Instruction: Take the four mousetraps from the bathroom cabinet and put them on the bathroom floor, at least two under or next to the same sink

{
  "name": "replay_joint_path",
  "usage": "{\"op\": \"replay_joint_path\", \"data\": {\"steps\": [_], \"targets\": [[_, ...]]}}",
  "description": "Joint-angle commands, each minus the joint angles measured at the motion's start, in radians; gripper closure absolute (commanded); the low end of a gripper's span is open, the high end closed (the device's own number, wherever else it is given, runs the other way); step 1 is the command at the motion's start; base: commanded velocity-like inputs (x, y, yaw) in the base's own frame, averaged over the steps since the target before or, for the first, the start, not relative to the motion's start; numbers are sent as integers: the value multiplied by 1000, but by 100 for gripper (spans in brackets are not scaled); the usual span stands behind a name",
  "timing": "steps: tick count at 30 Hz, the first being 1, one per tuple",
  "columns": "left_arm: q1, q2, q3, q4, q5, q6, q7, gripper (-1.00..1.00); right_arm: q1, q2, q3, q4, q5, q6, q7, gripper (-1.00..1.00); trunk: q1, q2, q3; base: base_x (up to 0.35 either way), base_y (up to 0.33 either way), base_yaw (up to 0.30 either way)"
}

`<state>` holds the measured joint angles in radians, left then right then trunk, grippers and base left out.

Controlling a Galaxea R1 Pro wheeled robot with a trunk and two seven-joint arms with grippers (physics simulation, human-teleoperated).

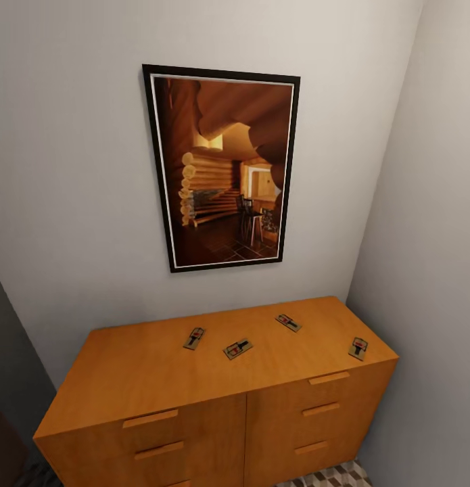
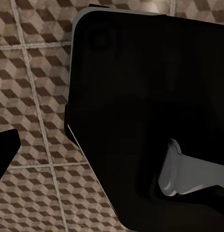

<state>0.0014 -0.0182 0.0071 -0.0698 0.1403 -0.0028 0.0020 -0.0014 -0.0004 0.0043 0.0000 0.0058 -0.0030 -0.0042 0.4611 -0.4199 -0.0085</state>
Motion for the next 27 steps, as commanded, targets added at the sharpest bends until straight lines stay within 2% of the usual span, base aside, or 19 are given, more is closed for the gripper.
{"op": "replay_joint_path", "data": {"steps": [1,27], "targets": [[0,0,0,-1,8,0,0,-100,0,0,0,0,0,0,0,-100,0,-1,-1,0,0,0],[0,0,1,-1,8,0,1,-100,0,2,6,0,9,-2,0,-100,0,-1,-1,0,0,0]]}}
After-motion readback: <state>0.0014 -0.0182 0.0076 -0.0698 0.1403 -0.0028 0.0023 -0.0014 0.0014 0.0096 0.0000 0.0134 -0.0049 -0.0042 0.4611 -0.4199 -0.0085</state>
